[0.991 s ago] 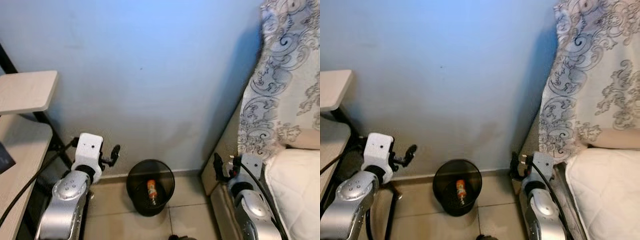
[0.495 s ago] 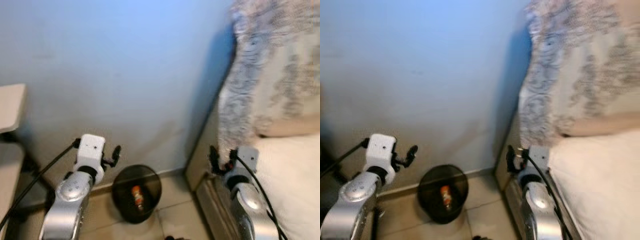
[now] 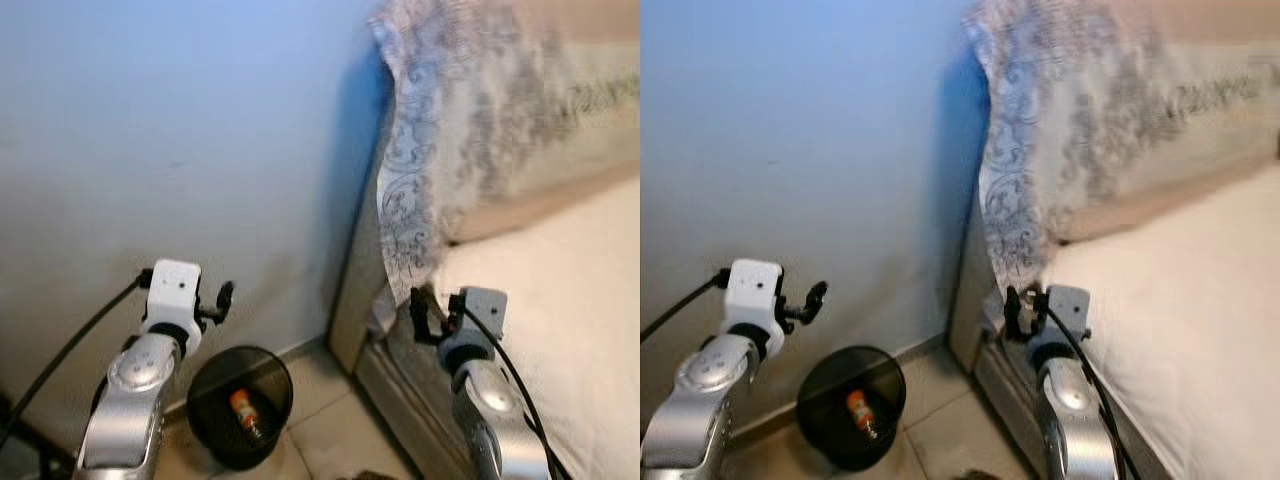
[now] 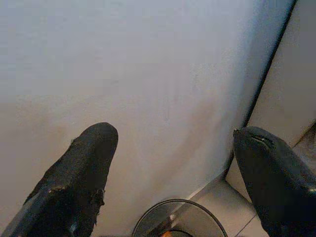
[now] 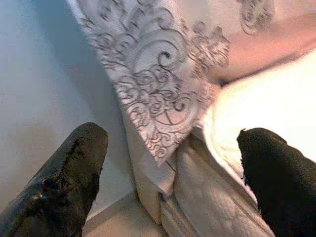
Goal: Clean up the room
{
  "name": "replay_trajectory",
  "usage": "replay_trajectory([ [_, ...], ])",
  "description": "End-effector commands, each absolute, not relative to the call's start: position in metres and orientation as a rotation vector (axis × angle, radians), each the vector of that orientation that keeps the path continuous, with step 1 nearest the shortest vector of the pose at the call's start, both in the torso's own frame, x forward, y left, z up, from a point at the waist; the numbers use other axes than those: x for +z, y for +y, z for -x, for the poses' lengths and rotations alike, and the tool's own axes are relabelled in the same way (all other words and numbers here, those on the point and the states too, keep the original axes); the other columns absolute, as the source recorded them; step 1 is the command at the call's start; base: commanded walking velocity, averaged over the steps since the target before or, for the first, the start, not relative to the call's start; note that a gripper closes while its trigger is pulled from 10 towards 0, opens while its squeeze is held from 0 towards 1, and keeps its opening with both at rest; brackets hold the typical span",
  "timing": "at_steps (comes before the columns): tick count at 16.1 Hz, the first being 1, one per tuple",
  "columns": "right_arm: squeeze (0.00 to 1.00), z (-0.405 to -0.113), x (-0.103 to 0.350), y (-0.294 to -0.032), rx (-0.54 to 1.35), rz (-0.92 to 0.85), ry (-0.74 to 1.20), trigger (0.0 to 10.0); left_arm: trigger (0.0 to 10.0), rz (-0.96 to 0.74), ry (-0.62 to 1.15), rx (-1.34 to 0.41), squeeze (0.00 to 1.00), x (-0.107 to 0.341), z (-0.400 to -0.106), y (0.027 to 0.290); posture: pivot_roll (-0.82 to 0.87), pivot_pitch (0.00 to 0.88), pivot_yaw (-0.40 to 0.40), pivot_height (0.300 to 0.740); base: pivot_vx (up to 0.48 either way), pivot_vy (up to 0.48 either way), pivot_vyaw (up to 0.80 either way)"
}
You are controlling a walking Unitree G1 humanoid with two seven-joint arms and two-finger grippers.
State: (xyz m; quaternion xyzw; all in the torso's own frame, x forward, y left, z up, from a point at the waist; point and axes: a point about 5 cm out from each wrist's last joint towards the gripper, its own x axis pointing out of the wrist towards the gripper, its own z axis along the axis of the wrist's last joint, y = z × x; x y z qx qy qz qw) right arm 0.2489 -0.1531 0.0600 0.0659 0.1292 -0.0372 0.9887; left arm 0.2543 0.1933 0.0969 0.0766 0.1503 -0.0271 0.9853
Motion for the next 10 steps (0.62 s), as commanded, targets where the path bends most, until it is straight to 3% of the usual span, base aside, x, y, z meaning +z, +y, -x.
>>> replay_trajectory([
  [1,1.0,-0.2502,0.0601,-0.1624,-0.103,-0.111,0.263,10.0,10.0,-0.136,0.296,-0.07,0.0,0.0979,-0.2582,0.1856,0.05,0.0,-0.029,0.74,0.0,0.0,-0.8],
  [10,1.0,-0.2549,0.0604,-0.1577,-0.088,-0.102,0.267,10.0,10.0,-0.018,0.283,0.002,0.0,0.0991,-0.2641,0.1909,0.05,0.0,-0.029,0.74,0.0,0.0,-0.8],
])
